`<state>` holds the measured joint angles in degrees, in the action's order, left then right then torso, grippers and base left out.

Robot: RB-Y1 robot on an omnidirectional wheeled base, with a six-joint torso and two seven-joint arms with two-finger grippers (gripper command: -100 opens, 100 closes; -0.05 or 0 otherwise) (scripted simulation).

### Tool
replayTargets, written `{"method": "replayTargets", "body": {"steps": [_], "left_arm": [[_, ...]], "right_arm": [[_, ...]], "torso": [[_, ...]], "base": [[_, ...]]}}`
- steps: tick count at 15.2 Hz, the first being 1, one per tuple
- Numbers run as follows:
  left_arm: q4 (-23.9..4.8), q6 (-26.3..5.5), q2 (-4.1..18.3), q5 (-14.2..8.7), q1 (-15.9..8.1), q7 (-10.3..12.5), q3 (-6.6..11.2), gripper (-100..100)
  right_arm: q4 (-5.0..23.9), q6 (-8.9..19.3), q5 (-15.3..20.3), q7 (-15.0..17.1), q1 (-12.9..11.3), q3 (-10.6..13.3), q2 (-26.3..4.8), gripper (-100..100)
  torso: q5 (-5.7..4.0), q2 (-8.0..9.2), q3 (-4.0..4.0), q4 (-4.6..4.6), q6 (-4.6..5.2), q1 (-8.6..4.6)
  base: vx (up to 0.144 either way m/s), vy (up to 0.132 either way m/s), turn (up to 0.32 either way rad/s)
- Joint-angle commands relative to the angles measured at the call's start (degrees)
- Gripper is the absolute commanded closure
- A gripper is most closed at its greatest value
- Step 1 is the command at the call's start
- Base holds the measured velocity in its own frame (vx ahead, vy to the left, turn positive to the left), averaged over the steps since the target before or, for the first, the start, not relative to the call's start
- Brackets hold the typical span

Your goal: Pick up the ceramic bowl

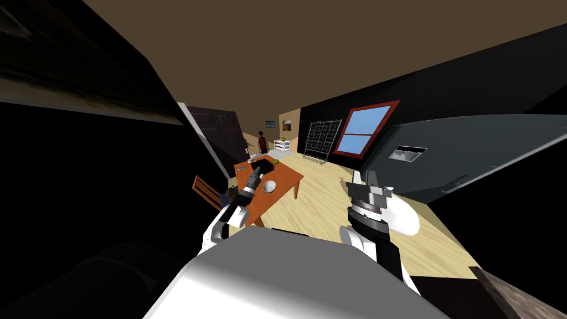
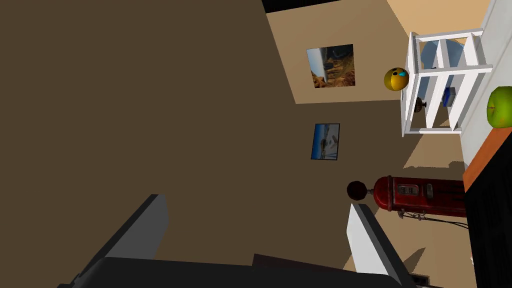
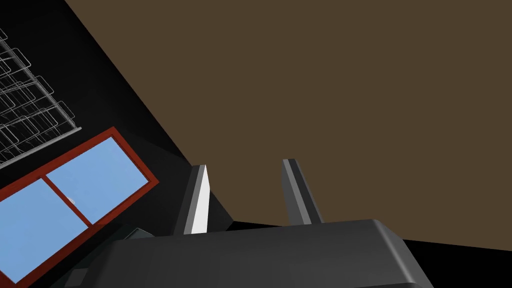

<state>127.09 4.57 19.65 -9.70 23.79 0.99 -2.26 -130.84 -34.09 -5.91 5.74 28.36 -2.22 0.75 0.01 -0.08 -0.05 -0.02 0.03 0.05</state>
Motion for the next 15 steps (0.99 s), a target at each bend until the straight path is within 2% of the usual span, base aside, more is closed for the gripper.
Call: {"method": "replayTargets", "body": {"steps": [1, 2, 4, 5, 6, 7, 8, 9, 10, 12, 15], "left_arm": [[-1.3, -2.67, 1.03, -0.5, -0.55, 1.04, 0.0, -100], [-2.66, -4.0, 2.21, -1.11, -0.97, 2.23, 0.0, -100], [-2.66, -5.21, 2.21, -1.11, -0.97, 2.23, 0.0, -100], [-4.06, -6.92, 3.33, -1.75, -1.41, 3.46, 0.0, -100], [-4.06, -7.83, 3.33, -1.75, -1.41, 3.46, 0.0, -100], [-4.06, -7.83, 3.33, -1.75, -1.41, 3.46, 0.0, -100], [-5.5, -9.97, 4.39, -2.41, -1.85, 4.71, 0.0, -100], [-5.5, -10.52, 4.39, -2.41, -1.85, 4.71, 0.0, -100], [-6.97, -11.99, 5.38, -3.07, -2.3, 6.0, 0.0, -100], [-6.97, -13.27, 5.38, -3.07, -2.3, 6.0, 0.0, -100], [-9.97, -17.5, 7.19, -4.44, -3.23, 8.63, 0.0, -100]], "right_arm": [[0.0, 0.0, 0.0, 0.0, 0.0, 0.0, 0.0, 0], [0.0, 0.0, 0.0, 0.0, 0.0, 0.0, 0.0, 0], [0.0, 0.0, 0.0, 0.0, 0.0, 0.0, 0.0, 0], [0.0, 0.0, 0.0, 0.0, 0.01, -0.01, 0.0, 0], [0.0, 0.0, 0.0, 0.0, 0.0, 0.0, 0.0, 0], [0.0, 0.0, 0.0, 0.0, 0.0, 0.0, 0.0, 0], [0.0, 0.0, 0.0, 0.0, 0.01, 0.0, 0.0, 0], [0.0, 0.0, 0.0, 0.0, 0.0, 0.0, 0.0, 0], [0.0, 0.0, 0.0, 0.0, 0.0, 0.0, 0.0, 0], [0.0, 0.0, 0.0, 0.0, 0.0, 0.0, 0.0, 0], [0.0, 0.0, 0.0, 0.0, 0.0, 0.0, 0.0, 0]], "torso": [[0.0, 0.0, 0.0, 0.0, 0.0, 0.0], [0.0, 0.0, 0.0, 0.0, -0.02, 0.01], [0.0, 0.0, 0.0, 0.0, -0.01, 0.01], [0.0, 0.01, 0.01, 0.0, -0.03, 0.0], [0.0, 0.01, 0.01, 0.0, -0.01, -0.01], [0.0, 0.01, 0.01, 0.0, -0.02, -0.01], [0.0, 0.02, 0.01, 0.01, -0.03, -0.02], [0.0, 0.01, 0.01, 0.0, 0.0, -0.02], [0.0, 0.01, 0.01, 0.0, -0.01, -0.01], [0.0, 0.01, 0.0, 0.0, -0.02, 0.01], [0.0, 0.0, 0.0, 0.0, -0.02, 0.0]], "base": [[0.012, 0.012, -0.128], [0.011, 0.012, -0.135], [0.008, 0.011, -0.08], [0.01, 0.008, -0.114], [0.01, 0.008, -0.132], [0.007, 0.008, -0.05], [0.009, 0.006, -0.151], [0.009, 0.01, -0.143], [0.013, 0.011, -0.152], [0.01, 0.014, -0.094], [0.01, 0.011, -0.15]]}}
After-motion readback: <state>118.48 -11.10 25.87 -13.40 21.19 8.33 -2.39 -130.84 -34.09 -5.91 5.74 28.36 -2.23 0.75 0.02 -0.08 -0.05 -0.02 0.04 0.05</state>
